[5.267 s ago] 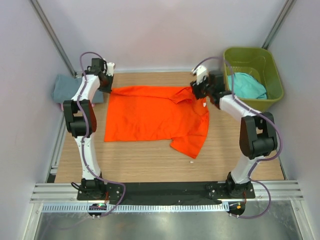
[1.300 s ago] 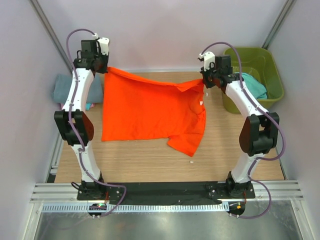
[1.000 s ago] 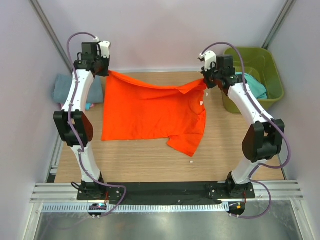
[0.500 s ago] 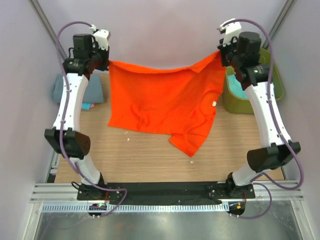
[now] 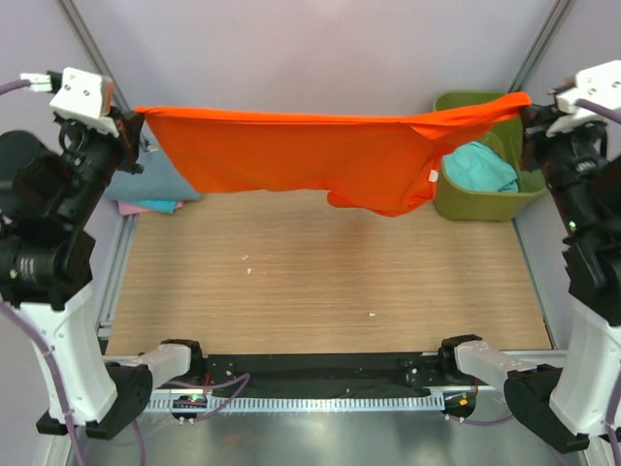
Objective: Fold and stack the t-shirts
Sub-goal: Fold the tshirt
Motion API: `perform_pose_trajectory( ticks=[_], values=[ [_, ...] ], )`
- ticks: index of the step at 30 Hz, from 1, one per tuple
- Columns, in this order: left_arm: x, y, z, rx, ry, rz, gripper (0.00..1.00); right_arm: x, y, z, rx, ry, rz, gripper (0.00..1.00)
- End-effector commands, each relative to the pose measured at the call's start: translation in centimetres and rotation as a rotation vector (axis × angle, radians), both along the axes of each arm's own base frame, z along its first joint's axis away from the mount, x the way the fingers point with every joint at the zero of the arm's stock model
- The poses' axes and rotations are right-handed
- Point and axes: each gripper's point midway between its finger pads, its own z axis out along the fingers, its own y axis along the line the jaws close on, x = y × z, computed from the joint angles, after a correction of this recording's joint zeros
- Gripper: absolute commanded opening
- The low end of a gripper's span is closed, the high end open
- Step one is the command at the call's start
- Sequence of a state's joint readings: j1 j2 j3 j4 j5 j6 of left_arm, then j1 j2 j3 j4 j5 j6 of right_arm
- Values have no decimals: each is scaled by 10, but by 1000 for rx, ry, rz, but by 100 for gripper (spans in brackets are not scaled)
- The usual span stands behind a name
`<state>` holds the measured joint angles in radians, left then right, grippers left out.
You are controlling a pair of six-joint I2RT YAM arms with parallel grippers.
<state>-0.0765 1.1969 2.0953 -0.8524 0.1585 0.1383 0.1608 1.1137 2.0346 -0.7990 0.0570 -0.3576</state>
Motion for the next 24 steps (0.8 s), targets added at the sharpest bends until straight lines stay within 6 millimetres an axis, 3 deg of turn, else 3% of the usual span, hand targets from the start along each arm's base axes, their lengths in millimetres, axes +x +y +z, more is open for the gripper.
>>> perform_pose_trajectory(
  ticks=[1, 2, 5, 8, 10, 11, 13, 14, 15, 16, 18, 19, 22, 23, 24],
  values=[
    [-18, 6, -4, 15, 28, 21, 0, -35, -13, 20, -15, -40, -38, 1],
    [-30, 9, 4, 15, -3, 30, 0, -51, -15, 36, -8, -90, -37, 1],
    [-40, 12, 18, 13, -45, 46, 0, -68, -19, 56, -14, -152, -44, 1],
    [-33, 14, 17, 27, -40, 54, 0, -64, -20, 63, -45, -172, -50, 1],
    [-16, 14, 2, 61, 10, 61, 0, -52, -18, 60, -81, -167, -51, 1],
    [-10, 15, -6, 71, 33, 65, 0, -34, -15, 44, -98, -120, -47, 1],
    [13, 15, -38, 108, 112, 61, 0, -18, -11, 34, -116, -111, -35, 1],
    [23, 15, -54, 125, 153, 60, 0, 4, -3, 6, -132, -39, -9, 1],
    [32, 15, -68, 147, 179, 56, 0, 15, 0, -2, -138, -32, 4, 1],
    [49, 13, -108, 167, 279, 43, 0, 37, 5, -43, -172, 59, 20, 1],
    [67, 11, -147, 193, 361, 25, 0, 60, 10, -73, -195, 90, 29, 1],
    [80, 9, -195, 206, 473, 5, 0, 79, 12, -117, -216, 179, 35, 1],
    [104, 2, -256, 209, 579, -34, 0, 120, 27, -170, -233, 265, 96, 1],
    [115, -1, -299, 212, 677, -54, 0, 147, 32, -202, -234, 323, 105, 1],
    [127, -3, -312, 212, 688, -60, 0, 160, 36, -218, -245, 348, 119, 1]
  ],
)
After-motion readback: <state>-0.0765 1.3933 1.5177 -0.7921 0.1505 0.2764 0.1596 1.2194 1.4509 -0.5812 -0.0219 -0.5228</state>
